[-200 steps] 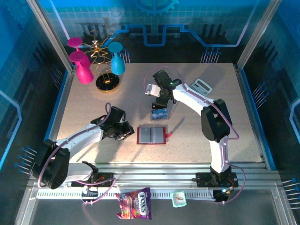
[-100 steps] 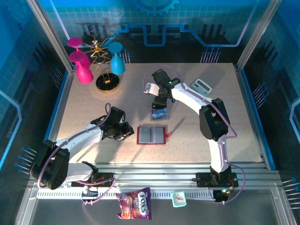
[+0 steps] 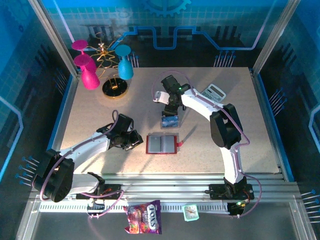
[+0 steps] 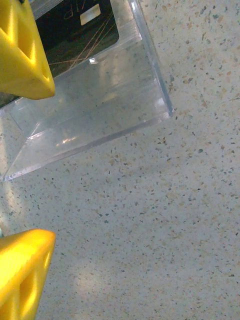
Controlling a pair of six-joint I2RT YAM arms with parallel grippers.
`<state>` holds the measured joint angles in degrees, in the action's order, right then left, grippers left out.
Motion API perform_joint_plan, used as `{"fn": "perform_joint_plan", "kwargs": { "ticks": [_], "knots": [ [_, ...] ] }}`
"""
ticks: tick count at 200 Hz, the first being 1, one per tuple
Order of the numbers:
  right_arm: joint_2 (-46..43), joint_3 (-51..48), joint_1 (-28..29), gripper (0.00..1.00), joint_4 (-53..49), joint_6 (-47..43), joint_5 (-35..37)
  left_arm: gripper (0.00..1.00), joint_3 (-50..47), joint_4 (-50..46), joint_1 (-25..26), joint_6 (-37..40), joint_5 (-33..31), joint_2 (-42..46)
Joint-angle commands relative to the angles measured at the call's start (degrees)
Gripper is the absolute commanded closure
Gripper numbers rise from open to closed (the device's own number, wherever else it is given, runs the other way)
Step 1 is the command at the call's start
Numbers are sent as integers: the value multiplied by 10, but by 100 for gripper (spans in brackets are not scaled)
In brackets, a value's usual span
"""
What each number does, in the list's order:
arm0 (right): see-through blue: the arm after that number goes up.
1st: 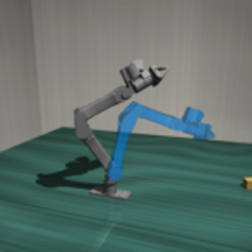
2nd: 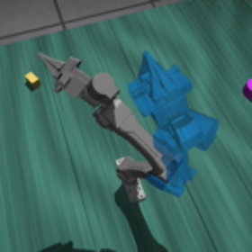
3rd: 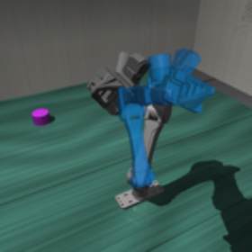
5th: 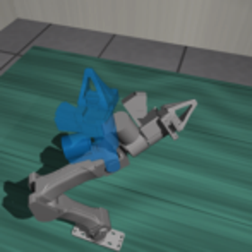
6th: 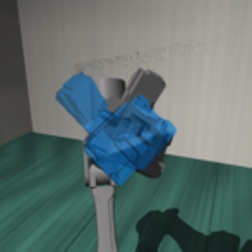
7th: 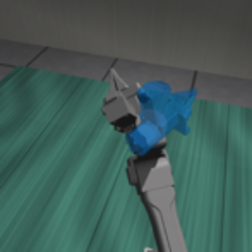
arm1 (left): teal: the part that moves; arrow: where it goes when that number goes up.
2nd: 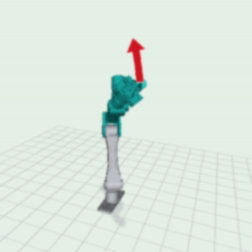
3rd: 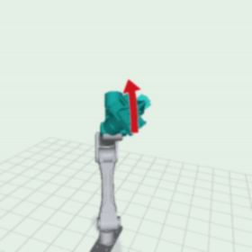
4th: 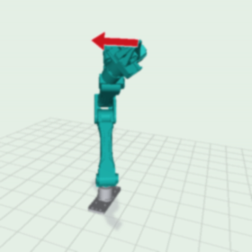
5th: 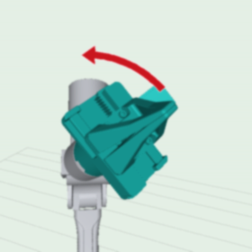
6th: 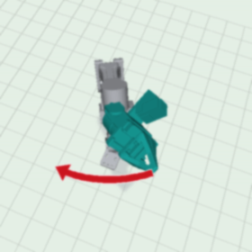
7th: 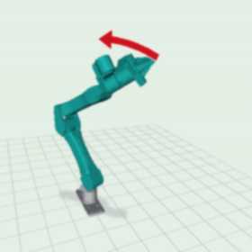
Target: Take the credit cards out of the card holder
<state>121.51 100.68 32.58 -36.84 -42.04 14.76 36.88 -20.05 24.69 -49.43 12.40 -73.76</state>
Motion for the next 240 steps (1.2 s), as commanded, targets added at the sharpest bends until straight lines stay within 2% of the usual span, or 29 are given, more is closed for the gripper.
{"fn": "perform_joint_plan", "kwargs": {
  "ticks": [1,31,70,142,185,240],
  "knots": [
    [-14,12,0,29,-13,1,-12,83,-7,2,-5,-3,5,8],
    [-45,3,-4,29,-14,32,-33,83,-6,7,-5,-2,8,3],
    [-86,-24,-27,31,-21,129,-68,83,-7,20,-5,-3,15,-8],
    [-166,-168,-76,33,14,258,-94,83,7,47,-1,-2,35,-42],
    [-183,-253,-99,33,51,298,-136,83,15,60,2,-5,45,-61],
    [-181,-310,-117,34,95,328,-189,83,28,62,8,-5,50,-76]
  ]
}}
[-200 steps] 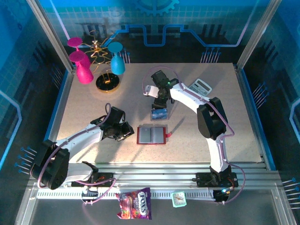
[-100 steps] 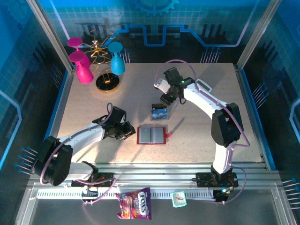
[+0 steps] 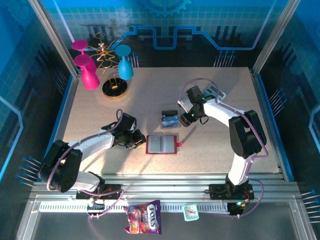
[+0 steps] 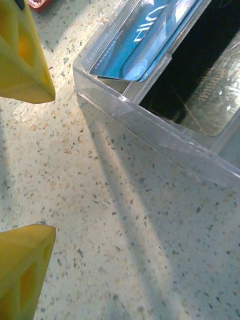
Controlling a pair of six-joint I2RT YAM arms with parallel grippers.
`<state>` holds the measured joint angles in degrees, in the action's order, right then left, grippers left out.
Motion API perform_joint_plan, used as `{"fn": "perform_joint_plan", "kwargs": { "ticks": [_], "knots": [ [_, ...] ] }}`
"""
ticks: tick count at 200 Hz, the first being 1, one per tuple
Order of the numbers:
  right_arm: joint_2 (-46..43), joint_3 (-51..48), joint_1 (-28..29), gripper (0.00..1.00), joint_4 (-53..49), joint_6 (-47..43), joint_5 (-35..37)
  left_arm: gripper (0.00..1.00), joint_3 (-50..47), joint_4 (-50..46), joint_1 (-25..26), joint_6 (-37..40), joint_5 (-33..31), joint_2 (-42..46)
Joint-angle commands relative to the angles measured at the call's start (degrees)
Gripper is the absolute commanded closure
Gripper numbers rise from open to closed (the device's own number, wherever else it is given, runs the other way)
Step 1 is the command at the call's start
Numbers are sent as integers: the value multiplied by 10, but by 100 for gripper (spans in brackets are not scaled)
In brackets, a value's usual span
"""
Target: Take the credit cards out of the card holder
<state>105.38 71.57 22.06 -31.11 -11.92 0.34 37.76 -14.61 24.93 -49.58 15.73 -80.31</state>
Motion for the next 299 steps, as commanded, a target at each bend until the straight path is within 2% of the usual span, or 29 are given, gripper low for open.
{"fn": "perform_joint_plan", "kwargs": {
  "ticks": [1,55,173,245,299],
  "knots": [
    [-20,-20,-12,34,38,27,-46,83,20,7,5,-4,17,-11],
    [-25,-38,-14,35,52,35,-94,83,41,6,13,0,24,-34],
    [-29,-43,-14,35,54,40,-140,82,68,7,33,4,33,-76],
    [-36,-49,-23,37,69,78,-235,82,63,8,33,4,31,-71],
    [-15,-45,-28,37,69,115,-263,83,56,9,34,4,30,-64]
  ]
}}
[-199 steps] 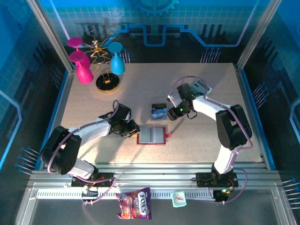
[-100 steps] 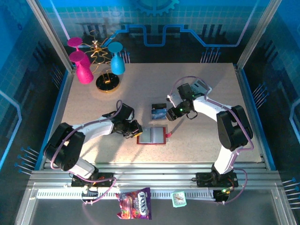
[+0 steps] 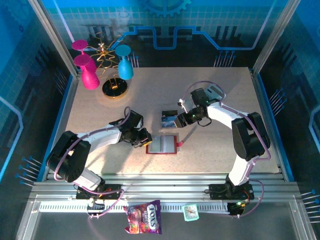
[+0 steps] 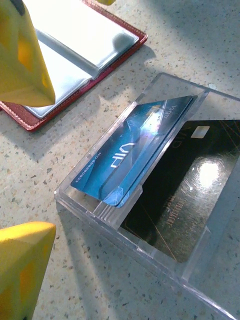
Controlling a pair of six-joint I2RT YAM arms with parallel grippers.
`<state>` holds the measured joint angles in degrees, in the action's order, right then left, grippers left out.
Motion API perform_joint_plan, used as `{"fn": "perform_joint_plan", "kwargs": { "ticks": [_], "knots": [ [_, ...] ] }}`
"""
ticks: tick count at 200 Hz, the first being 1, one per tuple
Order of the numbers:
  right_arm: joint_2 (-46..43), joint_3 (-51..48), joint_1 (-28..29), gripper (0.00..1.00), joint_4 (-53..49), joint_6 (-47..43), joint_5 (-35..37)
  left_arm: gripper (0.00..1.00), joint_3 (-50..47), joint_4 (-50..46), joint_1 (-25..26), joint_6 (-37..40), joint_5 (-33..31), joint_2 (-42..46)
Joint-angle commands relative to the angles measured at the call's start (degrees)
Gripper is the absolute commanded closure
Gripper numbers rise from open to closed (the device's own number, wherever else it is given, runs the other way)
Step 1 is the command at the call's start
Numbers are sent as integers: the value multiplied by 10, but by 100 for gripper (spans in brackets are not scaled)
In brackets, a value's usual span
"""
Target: Take the credit cards out of the card holder
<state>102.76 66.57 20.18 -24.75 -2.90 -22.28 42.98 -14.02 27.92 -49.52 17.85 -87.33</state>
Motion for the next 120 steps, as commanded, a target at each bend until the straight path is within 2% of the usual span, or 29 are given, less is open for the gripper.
{"fn": "perform_joint_plan", "kwargs": {
  "ticks": [1,91,120],
  "knots": [
    [11,5,-9,37,6,25,-38,83,3,4,3,4,9,5],
    [30,3,-10,38,24,47,-90,83,-7,6,3,0,6,15],
    [18,-1,-10,39,20,51,-74,83,-10,6,4,0,5,17]
  ]
}}
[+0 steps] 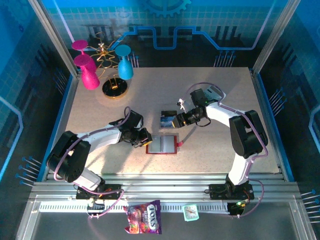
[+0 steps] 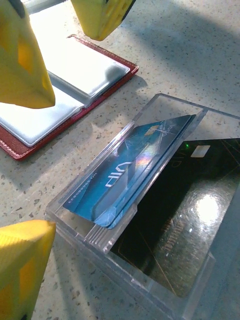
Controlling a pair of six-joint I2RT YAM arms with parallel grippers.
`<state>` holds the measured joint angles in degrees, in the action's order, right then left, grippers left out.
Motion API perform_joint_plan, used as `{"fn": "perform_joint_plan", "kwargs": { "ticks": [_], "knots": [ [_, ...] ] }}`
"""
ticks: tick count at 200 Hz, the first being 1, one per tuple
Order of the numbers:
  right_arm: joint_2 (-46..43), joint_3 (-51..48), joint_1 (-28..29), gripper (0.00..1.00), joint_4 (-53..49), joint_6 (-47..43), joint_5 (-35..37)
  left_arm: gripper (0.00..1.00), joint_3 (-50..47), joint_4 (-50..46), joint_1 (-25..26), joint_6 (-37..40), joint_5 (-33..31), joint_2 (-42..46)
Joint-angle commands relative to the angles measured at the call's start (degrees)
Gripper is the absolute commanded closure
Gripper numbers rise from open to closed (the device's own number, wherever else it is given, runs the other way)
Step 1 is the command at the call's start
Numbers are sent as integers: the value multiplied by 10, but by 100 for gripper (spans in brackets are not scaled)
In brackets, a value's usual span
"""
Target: Take the credit cards out of the card holder
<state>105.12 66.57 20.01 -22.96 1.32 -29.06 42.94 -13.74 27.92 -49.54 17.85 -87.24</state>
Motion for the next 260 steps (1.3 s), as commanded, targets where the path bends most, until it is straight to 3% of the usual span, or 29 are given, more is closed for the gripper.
{"fn": "perform_joint_plan", "kwargs": {
  "ticks": [1,54,141,167,219,260],
  "knots": [
    [-7,-1,-8,40,2,9,-6,82,-9,3,4,0,5,16],
    [-88,-35,25,41,13,68,76,83,-9,0,3,3,0,15],
    [-126,-73,201,54,103,296,160,86,-25,-6,3,0,-22,17],
    [-120,-82,228,55,127,356,152,88,-40,-3,3,-5,-28,23],
    [-80,-82,229,58,137,444,90,92,-53,11,3,-2,-22,15],
    [-38,-72,230,59,149,467,37,96,-56,9,3,3,-27,14]
  ]
}}
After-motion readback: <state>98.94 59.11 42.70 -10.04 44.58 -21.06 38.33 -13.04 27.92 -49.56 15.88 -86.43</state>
